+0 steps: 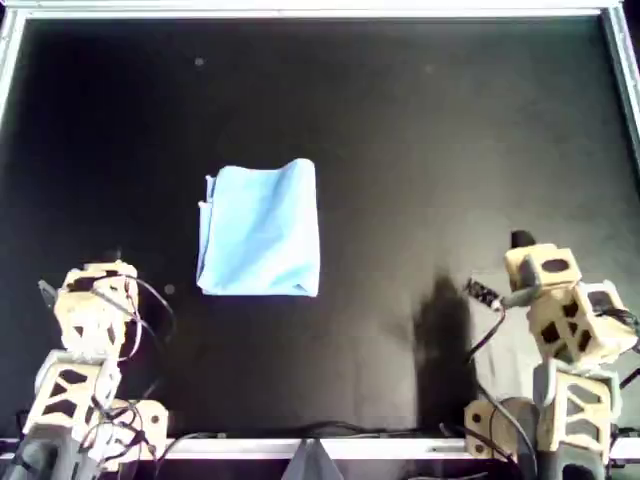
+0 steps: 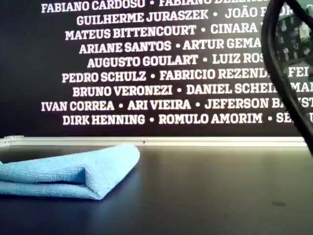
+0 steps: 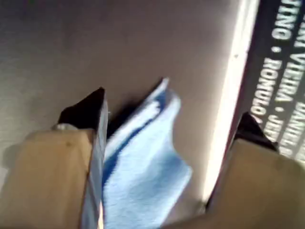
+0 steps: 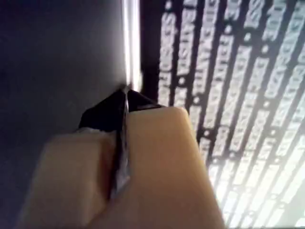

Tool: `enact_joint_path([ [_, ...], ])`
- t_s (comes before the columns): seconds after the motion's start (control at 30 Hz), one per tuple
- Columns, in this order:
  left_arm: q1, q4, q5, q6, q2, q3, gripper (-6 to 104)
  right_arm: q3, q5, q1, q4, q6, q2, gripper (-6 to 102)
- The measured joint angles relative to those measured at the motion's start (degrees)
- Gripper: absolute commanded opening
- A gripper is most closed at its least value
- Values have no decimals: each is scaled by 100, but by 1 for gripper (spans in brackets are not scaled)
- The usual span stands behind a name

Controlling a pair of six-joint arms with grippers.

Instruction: Fold a cloth

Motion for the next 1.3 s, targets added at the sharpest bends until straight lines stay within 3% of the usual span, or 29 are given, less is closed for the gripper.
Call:
enact_joint_path([
  [0.07,0,299,0,0,35,0,94,0,-26,-88,97,-35,176,-2],
  [0.13,0,510,0,0,35,-44,94,0,-35,-264,132,-229,229,-2],
  [0.3,0,1099,0,0,70,-167,94,0,-35,-527,281,-958,272,-2],
  [0.4,0,1494,0,0,325,-176,94,0,-35,-510,475,-1081,272,-2],
  [0.53,0,2162,18,9,896,-193,94,0,-44,-510,580,-1099,272,-2],
  [0.6,0,2522,35,18,1151,-193,94,0,-97,-510,580,-1002,272,-2],
  [0.77,0,3217,35,62,1406,-193,94,0,-114,-492,580,-167,272,-2],
  [0.83,0,3366,9,62,1415,-193,94,0,-141,-466,580,-9,281,-2],
  [0.97,0,3507,0,44,1433,-404,94,0,-141,-299,598,88,281,-2],
  [1.3,0,3516,35,26,1441,-457,94,0,-114,9,598,88,281,-2],
])
